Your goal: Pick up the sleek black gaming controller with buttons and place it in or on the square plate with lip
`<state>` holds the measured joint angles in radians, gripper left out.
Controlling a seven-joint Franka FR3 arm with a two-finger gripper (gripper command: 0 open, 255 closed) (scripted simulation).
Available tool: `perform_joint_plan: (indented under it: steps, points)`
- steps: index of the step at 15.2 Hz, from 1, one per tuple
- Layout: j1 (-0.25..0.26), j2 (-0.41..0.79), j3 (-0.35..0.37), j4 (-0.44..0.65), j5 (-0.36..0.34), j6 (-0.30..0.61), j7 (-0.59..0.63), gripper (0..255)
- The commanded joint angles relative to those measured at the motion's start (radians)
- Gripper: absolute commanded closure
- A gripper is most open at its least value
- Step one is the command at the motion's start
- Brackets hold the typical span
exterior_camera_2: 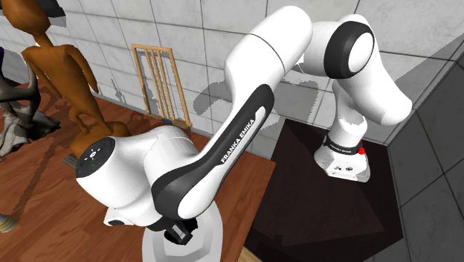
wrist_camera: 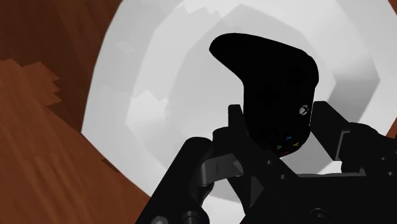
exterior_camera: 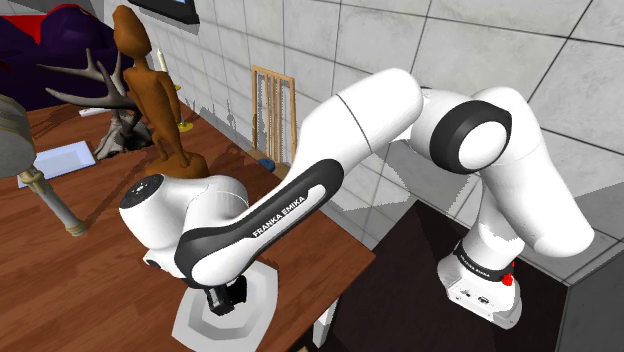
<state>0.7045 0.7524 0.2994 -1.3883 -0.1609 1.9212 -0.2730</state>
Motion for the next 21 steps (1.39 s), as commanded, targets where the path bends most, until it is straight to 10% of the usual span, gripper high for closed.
perform_joint_plan:
  steps: [1, 3, 4, 21]
  points:
    - [0.000, 0.000, 0.000, 0.000, 0.000, 0.000, 0.000, 255]
    - [0.000, 0.000, 0.000, 0.000, 0.000, 0.000, 0.000, 255]
    - [0.000, 0.000, 0.000, 0.000, 0.000, 0.000, 0.000, 0]
    - [0.005, -0.018, 0.005, 0.100, 0.009, -0.116, -0.008, 0]
